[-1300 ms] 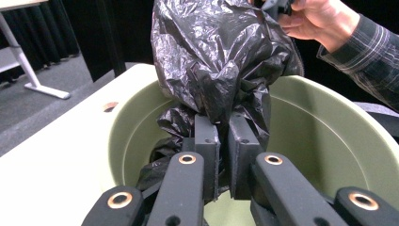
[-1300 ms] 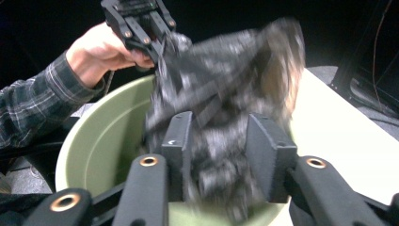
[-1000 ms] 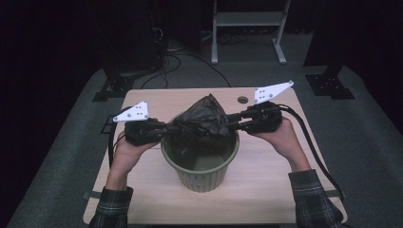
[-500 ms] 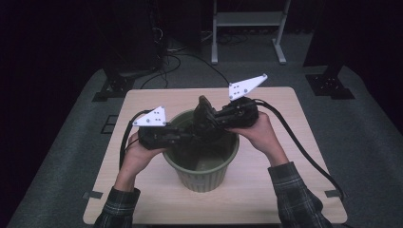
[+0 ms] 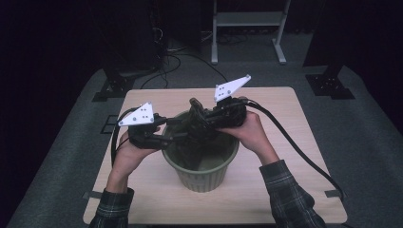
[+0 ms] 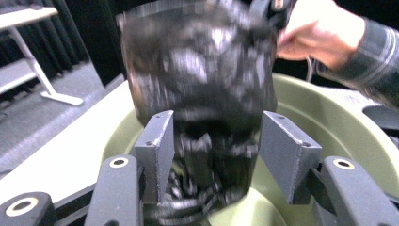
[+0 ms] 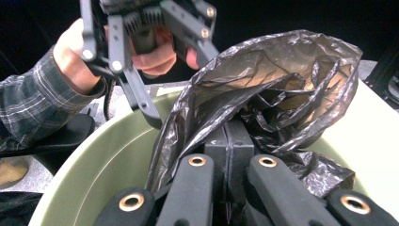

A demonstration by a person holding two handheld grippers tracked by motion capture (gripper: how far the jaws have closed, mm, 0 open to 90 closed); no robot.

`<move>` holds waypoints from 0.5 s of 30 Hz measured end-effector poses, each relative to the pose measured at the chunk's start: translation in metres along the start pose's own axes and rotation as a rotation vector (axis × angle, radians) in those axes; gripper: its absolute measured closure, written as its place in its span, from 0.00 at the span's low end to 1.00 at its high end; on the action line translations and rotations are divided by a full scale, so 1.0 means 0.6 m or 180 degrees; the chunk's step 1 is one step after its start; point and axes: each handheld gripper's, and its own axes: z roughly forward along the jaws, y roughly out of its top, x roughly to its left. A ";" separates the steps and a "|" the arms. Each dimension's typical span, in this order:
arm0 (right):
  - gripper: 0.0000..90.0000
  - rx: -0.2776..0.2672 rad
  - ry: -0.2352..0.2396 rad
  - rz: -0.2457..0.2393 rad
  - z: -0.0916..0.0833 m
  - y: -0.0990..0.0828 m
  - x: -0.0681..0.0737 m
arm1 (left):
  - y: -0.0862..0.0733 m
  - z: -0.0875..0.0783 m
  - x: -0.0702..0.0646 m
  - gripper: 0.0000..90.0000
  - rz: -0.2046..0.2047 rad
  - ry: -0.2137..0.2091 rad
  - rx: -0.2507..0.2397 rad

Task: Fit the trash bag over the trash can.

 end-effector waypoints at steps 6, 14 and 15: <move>1.00 0.0059 0.0047 0.0004 0.016 -0.004 0.002 | 0.006 0.015 -0.010 0.60 0.0082 0.0026 -0.0059; 1.00 0.0087 0.0031 0.0000 0.012 -0.005 0.003 | 0.002 0.007 -0.005 0.99 0.0010 0.0010 -0.0042; 1.00 0.0090 0.0014 -0.0011 0.010 -0.005 0.003 | 0.001 0.004 -0.004 1.00 0.0015 0.0024 -0.0020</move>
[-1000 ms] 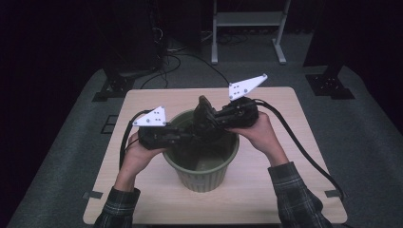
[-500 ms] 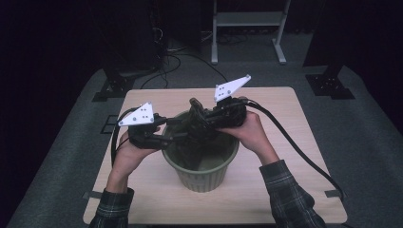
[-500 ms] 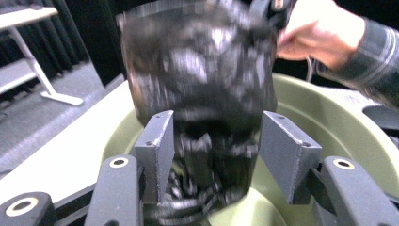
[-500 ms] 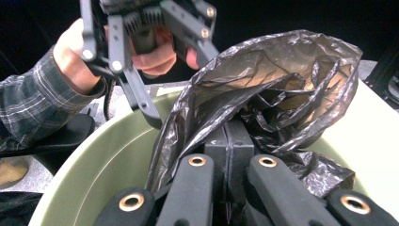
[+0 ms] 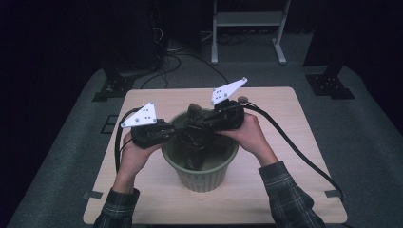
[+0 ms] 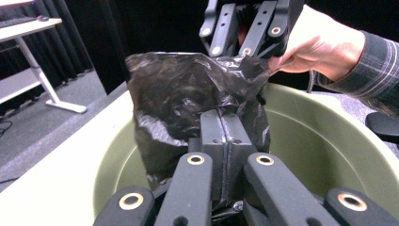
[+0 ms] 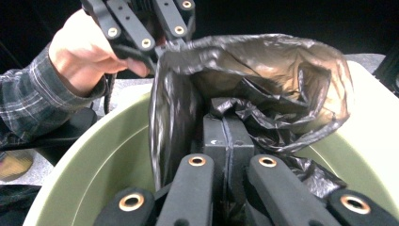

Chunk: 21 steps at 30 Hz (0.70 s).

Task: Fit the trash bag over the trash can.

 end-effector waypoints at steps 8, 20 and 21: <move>1.00 -0.0133 -0.0129 0.0161 -0.052 -0.031 -0.013 | -0.016 -0.026 0.020 1.00 -0.0086 0.0133 0.0033; 1.00 -0.0303 -0.0534 0.0386 -0.153 -0.078 -0.039 | -0.025 -0.042 0.032 1.00 -0.0174 0.0175 0.0044; 0.99 -0.0261 -0.0572 0.0369 -0.152 -0.080 -0.040 | -0.026 -0.040 0.032 1.00 -0.0172 0.0174 0.0068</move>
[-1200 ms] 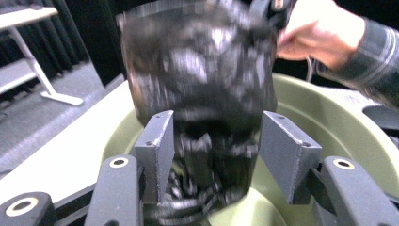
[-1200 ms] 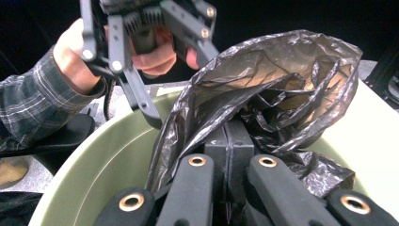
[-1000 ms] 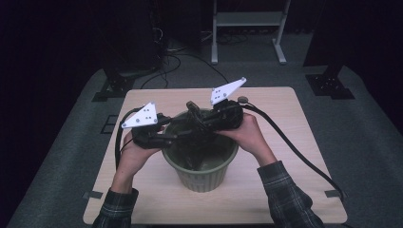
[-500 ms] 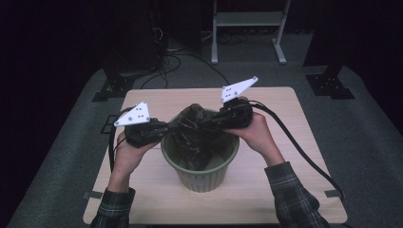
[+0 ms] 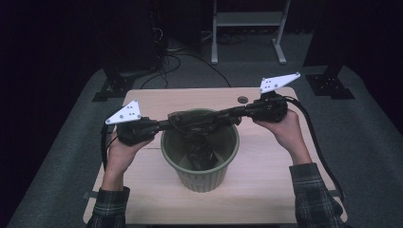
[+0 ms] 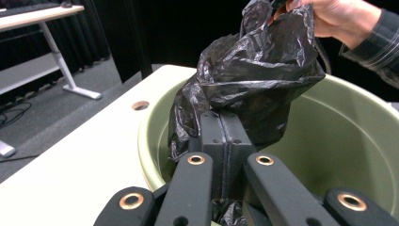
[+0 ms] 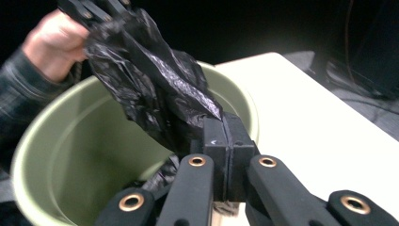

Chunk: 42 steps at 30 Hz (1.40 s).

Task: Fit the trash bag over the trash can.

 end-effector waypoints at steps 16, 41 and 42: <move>0.67 -0.0364 0.0090 -0.0190 -0.027 0.032 0.040 | -0.002 0.010 0.000 1.00 -0.0025 -0.0015 0.0043; 1.00 -0.0194 0.0196 -0.0202 0.010 0.011 0.049 | -0.014 -0.015 0.017 1.00 -0.0141 0.0080 -0.0038; 1.00 -0.0180 0.0183 -0.0203 0.005 0.007 0.049 | -0.013 -0.016 0.016 1.00 -0.0137 0.0097 -0.0028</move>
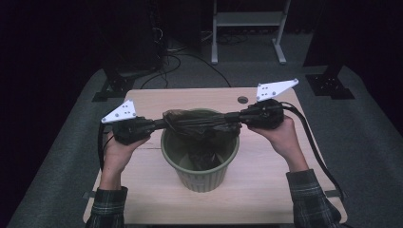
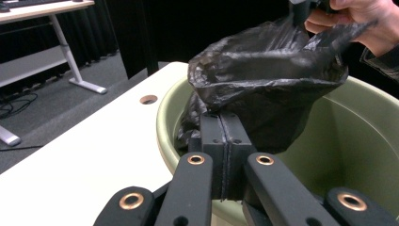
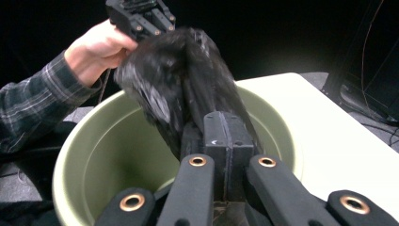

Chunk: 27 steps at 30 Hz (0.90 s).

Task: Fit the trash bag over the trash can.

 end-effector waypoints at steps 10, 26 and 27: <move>1.00 -0.0042 -0.0174 0.0021 -0.057 -0.030 0.003 | -0.010 -0.020 0.014 1.00 -0.0074 0.0167 -0.0007; 1.00 0.0016 -0.0432 0.0277 -0.119 -0.102 -0.008 | -0.030 -0.056 0.038 1.00 -0.0212 0.0520 0.0072; 1.00 0.0034 -0.0442 0.0291 -0.120 -0.104 -0.009 | -0.031 -0.056 0.039 1.00 -0.0226 0.0519 0.0072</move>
